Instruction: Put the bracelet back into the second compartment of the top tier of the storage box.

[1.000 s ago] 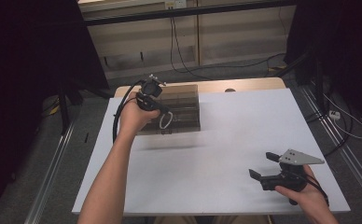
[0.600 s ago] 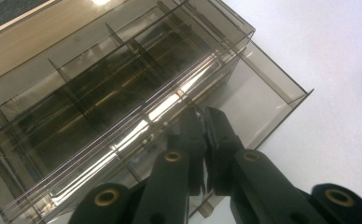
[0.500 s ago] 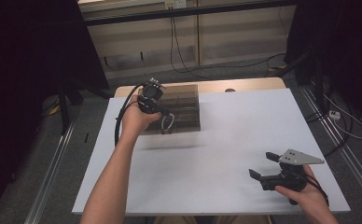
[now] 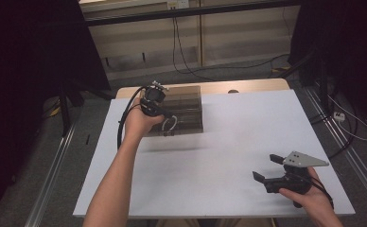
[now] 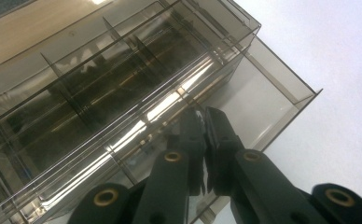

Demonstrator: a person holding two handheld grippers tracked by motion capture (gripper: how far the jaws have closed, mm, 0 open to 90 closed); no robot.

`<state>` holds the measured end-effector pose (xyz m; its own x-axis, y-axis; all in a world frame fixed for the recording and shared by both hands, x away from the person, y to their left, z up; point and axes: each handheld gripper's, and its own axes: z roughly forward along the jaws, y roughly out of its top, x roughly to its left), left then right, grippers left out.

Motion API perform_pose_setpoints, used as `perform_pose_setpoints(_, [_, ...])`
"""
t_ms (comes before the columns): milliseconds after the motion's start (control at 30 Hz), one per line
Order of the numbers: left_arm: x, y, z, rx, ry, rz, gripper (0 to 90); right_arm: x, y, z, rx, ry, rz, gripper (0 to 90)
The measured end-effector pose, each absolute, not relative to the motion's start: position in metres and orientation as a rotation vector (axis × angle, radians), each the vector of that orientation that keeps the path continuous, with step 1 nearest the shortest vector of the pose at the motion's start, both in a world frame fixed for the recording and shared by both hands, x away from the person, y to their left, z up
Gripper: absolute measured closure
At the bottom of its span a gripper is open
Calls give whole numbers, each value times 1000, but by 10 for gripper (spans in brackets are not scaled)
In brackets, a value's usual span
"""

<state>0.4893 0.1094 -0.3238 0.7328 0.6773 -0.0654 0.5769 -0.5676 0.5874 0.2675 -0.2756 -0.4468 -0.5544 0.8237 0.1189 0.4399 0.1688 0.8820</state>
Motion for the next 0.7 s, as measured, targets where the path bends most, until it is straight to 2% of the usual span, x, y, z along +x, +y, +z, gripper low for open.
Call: perform_pose_setpoints(700, [492, 112, -333, 2335, 965, 252, 867, 268, -275, -447, 1195, 2065, 1351, 69])
